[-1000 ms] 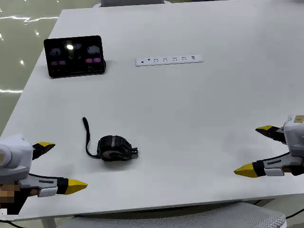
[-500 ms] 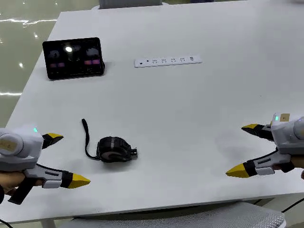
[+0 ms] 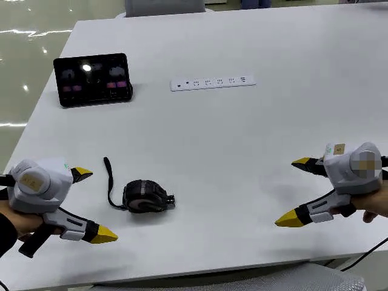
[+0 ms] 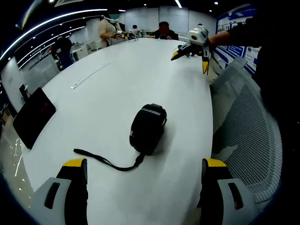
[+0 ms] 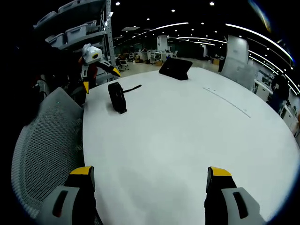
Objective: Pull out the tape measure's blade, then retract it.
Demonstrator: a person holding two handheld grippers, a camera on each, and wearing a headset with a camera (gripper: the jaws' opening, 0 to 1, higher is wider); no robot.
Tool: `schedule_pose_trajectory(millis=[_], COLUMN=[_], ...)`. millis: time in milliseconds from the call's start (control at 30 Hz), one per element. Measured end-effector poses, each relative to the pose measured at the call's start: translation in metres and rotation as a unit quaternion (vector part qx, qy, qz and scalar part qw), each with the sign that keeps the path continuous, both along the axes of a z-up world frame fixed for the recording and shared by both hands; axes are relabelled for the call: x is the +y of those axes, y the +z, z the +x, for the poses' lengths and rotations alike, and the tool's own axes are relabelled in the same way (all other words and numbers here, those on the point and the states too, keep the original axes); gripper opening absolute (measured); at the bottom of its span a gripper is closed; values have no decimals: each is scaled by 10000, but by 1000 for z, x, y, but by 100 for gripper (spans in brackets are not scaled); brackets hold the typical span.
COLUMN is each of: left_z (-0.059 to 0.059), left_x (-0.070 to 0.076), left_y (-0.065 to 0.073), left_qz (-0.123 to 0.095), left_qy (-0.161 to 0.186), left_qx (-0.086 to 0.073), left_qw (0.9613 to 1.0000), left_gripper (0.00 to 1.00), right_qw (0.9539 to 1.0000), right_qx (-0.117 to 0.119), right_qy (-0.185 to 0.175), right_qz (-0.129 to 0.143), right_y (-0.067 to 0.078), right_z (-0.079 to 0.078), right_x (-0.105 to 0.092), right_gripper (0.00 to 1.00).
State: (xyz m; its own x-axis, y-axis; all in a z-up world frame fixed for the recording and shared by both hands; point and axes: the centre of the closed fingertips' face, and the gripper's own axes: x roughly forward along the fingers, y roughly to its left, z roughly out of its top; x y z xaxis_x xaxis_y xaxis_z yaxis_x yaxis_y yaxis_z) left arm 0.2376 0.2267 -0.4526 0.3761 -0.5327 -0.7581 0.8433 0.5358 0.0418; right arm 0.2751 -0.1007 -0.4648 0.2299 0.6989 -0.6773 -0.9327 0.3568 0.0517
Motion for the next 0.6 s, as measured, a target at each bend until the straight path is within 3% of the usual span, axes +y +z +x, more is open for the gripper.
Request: schedule_pose_trajectory(millis=[433, 600], left_z=[9, 13], left_x=[-21, -30], left_y=[-5, -5], left_qz=[145, 277], left_qy=[-405, -565], left_qx=[81, 55], left_qw=[9990, 9980], left_gripper=[99, 90], right_qw=[9998, 9997], right_qx=[56, 71], right_qy=[171, 216], right_qz=[43, 78], right_y=[-2, -2], right_z=[11, 14], right_x=[28, 41], right_gripper=[99, 99])
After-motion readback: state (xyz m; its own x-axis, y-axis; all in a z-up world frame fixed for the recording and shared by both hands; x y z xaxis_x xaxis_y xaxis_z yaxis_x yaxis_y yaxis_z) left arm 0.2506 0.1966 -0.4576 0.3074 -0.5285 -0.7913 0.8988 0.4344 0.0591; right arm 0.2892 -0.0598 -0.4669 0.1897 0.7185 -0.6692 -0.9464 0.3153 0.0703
